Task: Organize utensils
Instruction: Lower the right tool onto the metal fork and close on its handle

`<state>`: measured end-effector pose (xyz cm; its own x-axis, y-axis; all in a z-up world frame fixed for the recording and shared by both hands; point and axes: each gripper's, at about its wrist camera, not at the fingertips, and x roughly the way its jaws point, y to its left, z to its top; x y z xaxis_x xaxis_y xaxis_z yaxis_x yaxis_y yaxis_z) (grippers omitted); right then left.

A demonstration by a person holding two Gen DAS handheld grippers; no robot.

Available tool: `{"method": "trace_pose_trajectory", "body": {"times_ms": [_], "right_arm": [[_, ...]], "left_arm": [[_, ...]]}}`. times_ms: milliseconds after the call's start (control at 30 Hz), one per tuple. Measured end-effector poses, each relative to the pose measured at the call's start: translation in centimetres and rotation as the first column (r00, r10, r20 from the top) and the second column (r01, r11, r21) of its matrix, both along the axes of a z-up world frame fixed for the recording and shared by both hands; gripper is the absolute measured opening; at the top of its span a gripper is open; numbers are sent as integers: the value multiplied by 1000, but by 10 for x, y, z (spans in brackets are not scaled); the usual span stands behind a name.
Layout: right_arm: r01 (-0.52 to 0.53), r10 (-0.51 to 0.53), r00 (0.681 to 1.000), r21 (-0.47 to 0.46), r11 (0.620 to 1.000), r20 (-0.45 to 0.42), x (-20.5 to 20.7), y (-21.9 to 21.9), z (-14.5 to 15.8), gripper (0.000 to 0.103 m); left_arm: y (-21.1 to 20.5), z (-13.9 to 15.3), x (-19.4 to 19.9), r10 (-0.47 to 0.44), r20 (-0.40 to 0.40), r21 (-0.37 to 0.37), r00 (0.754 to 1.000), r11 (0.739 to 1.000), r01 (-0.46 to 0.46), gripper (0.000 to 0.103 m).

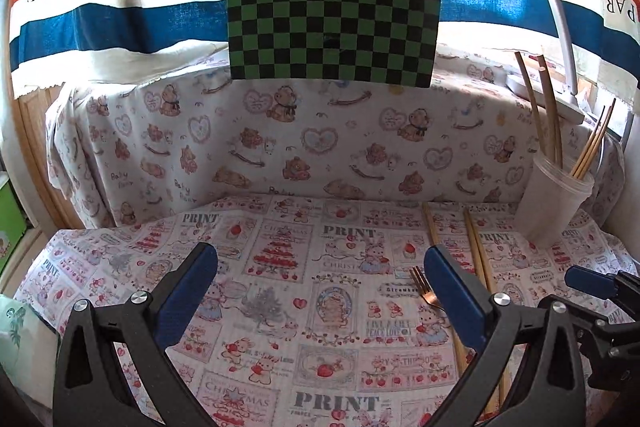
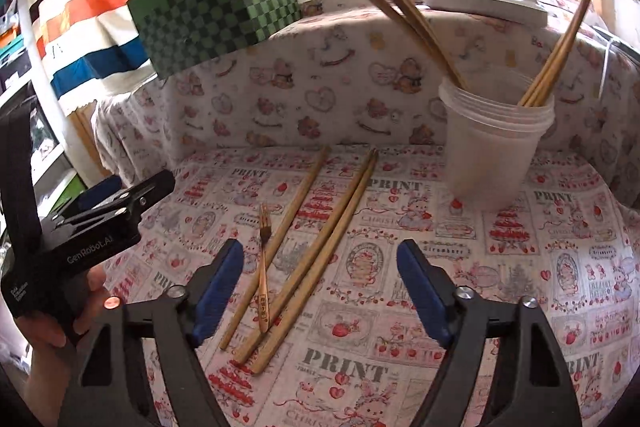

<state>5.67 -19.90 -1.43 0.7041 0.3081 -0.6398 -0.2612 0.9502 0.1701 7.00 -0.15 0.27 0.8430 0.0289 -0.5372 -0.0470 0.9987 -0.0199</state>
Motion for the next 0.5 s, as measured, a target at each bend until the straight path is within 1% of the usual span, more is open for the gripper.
{"method": "trace_pose_trajectory", "body": {"times_ms": [33,100,200,267,333,433,500], "right_arm": [[-15,16,1000,-1,1000,9,-2,2,0,73],[-50,50,999,3,999,18,-5,6,0,59],[-104,103,994,27,994,24,-11,10,1,49],[-123,122,992,32,992,25,-13,13,1,44],[-123,122,992,25,992,20,-15,15,1,42],[-126,126,992,43,991,12,-15,14,1,39],[-128,127,992,39,991,12,-14,14,0,38]], "left_arm": [[-1,0,-1,-3,14,9,1000,1000,2,102],[-3,0,-3,-2,39,25,999,1000,1,102],[-2,-1,-3,7,63,37,998,999,-9,102],[4,1,-1,16,55,21,998,1000,-17,102],[12,5,0,25,53,-19,998,1000,-24,102],[25,10,-2,39,59,-87,998,996,-34,102],[28,12,-3,46,71,-92,996,995,-40,102]]}}
